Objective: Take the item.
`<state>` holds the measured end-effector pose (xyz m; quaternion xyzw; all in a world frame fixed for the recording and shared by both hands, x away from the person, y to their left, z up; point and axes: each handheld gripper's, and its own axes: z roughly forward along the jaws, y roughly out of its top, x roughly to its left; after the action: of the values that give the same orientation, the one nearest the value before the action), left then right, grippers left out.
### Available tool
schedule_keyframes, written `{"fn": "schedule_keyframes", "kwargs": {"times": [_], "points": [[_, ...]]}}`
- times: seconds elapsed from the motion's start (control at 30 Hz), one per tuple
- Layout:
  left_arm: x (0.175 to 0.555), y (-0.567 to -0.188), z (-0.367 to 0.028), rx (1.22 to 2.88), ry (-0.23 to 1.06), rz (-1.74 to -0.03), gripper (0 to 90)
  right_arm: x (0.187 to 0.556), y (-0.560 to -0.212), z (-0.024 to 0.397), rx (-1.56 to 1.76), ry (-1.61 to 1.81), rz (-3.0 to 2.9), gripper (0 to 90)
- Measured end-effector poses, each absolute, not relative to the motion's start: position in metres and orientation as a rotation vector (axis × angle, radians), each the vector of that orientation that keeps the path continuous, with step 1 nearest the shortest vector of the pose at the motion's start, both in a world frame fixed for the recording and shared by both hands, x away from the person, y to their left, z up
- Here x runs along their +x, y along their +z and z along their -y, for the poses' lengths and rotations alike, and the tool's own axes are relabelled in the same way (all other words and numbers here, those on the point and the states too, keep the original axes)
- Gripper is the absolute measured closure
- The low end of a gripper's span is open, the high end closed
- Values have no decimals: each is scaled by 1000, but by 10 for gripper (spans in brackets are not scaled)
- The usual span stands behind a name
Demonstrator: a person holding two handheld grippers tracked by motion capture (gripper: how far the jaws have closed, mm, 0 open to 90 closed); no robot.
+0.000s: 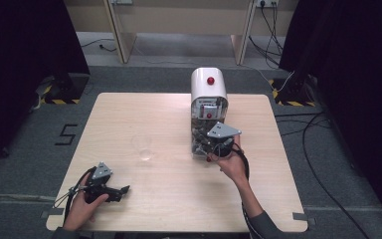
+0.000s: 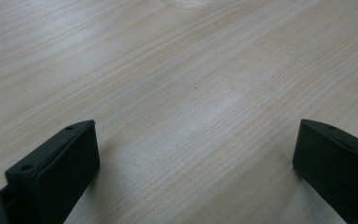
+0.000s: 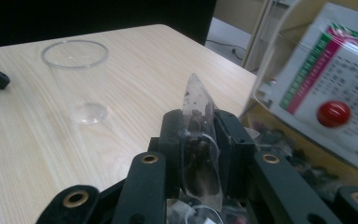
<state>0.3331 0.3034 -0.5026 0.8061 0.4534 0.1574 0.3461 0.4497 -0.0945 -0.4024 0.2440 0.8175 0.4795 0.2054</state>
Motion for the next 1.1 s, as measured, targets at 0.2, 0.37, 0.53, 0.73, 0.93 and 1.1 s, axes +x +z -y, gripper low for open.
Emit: {"fn": "schedule_keyframes", "kwargs": {"times": [0.2,0.37,0.53,0.73,0.93,1.1], "points": [[332,-503,-304,2092,411,-1182,0,449,-403,74,621,1357,-2314,746],[332,-502,-304,2092,411,-1182,0,448,-403,62,582,1368,-2328,745],[332,-503,-304,2092,408,-1181,0,448,-405,51,564,1377,-2341,746],[332,-503,-304,2095,404,-1175,0,450,-409,42,544,1368,-2365,746],[332,-503,-304,2094,404,-1176,0,454,-405,33,524,1397,-2351,746],[332,-503,-304,2094,404,-1176,0,453,-405,25,534,1434,-2349,746]]}}
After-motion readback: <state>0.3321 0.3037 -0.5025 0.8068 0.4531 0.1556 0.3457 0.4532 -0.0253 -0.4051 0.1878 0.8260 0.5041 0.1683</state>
